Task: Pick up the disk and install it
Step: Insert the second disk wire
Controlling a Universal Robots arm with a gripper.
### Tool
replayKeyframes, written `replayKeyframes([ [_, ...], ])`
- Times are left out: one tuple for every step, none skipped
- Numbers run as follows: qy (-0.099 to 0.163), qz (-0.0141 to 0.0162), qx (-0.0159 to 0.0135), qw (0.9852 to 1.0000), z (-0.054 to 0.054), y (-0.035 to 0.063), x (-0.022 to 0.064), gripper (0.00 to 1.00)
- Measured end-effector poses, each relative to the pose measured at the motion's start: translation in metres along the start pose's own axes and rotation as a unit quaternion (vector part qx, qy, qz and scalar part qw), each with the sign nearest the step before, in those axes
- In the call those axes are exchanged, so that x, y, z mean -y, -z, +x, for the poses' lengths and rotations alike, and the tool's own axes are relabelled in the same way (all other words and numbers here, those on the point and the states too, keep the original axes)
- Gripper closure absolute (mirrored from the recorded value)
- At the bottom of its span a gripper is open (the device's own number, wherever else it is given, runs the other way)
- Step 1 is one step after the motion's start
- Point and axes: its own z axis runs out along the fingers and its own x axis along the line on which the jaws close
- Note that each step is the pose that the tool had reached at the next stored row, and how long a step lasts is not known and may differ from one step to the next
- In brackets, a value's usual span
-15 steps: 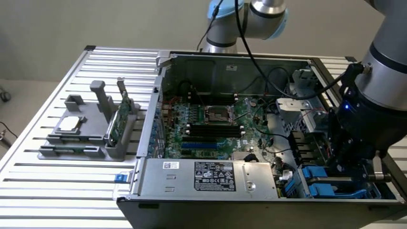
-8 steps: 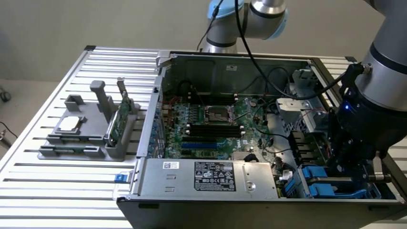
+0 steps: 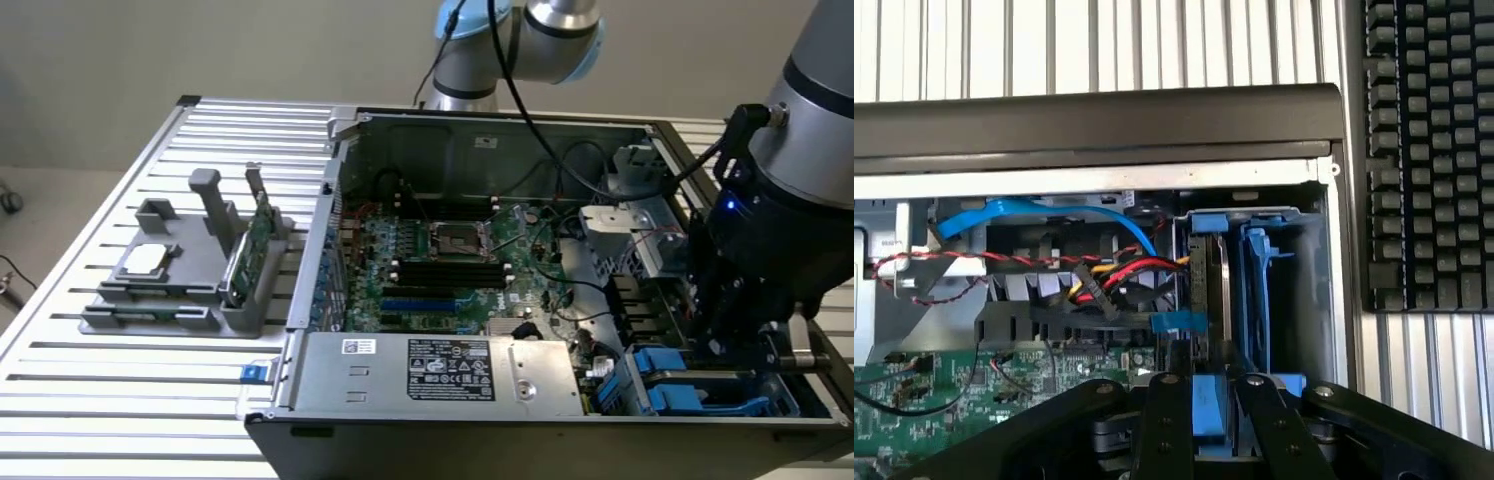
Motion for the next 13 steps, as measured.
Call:
replayKeyframes([
  [0.000,0.0000,0.0000,1.0000,0.000,0.0037,0.0019,0.75],
  [0.000,0.0000,0.0000,1.0000,0.000,0.0069,0.0033,0.75],
  [0.000,0.0000,0.0000,1.0000,0.000,0.0101,0.0044,0.75],
  [0.000,0.0000,0.0000,1.0000,0.000,0.0135,0.0054,0.75],
  [0.000,0.0000,-0.0001,1.0000,0.000,0.0171,0.0062,0.75],
  [0.000,-0.0002,-0.0001,1.0000,0.000,0.0192,0.0066,0.75],
  [0.000,-0.0005,-0.0001,1.0000,0.000,0.0193,0.0067,0.75],
  [0.000,-0.0004,-0.0001,1.0000,0.000,0.0193,0.0068,0.75],
  [0.000,-0.0004,-0.0001,1.0000,0.000,0.0193,0.0068,0.75],
  [0.000,-0.0004,-0.0001,1.0000,0.000,0.0193,0.0068,0.75],
  [0.000,-0.0005,0.0000,1.0000,0.000,0.0193,0.0068,0.75],
  [0.000,-0.0005,-0.0001,1.0000,0.000,0.0193,0.0068,0.75],
  [0.000,-0.0005,0.0000,1.0000,0.000,0.0193,0.0068,0.75],
])
